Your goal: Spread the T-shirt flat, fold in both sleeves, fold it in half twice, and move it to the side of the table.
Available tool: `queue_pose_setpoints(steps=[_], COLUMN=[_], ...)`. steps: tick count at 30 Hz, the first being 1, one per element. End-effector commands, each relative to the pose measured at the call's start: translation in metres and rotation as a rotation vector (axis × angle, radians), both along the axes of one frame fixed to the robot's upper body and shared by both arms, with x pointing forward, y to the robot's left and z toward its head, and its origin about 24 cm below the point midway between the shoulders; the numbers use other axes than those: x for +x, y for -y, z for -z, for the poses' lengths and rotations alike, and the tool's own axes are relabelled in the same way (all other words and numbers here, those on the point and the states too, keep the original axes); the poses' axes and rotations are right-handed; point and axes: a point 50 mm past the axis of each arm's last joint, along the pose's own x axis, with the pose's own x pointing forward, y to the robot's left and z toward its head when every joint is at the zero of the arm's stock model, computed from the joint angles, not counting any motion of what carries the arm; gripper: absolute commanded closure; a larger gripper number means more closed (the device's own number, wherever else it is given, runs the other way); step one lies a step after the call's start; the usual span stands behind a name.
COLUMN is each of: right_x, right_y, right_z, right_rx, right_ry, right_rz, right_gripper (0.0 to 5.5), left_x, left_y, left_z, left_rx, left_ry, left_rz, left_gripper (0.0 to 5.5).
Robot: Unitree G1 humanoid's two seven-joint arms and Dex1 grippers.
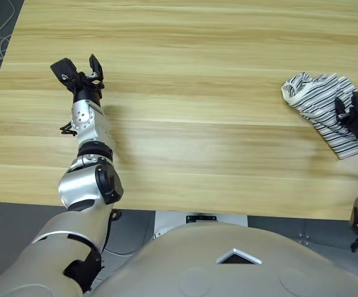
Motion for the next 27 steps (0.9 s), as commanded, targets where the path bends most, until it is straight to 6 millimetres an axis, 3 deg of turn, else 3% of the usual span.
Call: queue_pose_setpoints(steps=[1,3,5,9,12,20,27], right_x=[0.018,0.026,0.037,0.052,0.055,0.035,0.032], right_y=[-0.020,-0.035,-0.059,-0.097,-0.110,-0.111,-0.130], right_z=[-0.042,-0.058,-0.057,-0.020,-0.006,0.009,0.005], right_rx=[-0.001,0.014,0.127,0.503,0.682,0.625,0.546], right_ry=[0.168,0.250,0.341,0.407,0.462,0.551,0.599], right_rz=[-0.083,-0.106,-0.112,0.040,0.171,0.246,0.114], right_gripper=[3.41,3.41,3.41,3.41,3.41,3.41,3.41], left_x=[0.010,0.012,0.012,0.005,-0.002,-0.001,-0.005], left_y=[0.028,0.037,0.046,0.052,0.048,0.050,0.048], left_z=[-0.012,-0.014,-0.011,0.004,0.010,-0.001,0.001], left_rx=[0.042,0.054,0.053,0.041,0.062,0.150,0.156], left_ry=[0.105,0.133,0.131,0.082,0.078,0.156,0.165], left_rz=[0.132,0.164,0.175,0.156,0.129,0.167,0.172], left_gripper=[2.03,2.03,2.03,2.03,2.03,2.03,2.03])
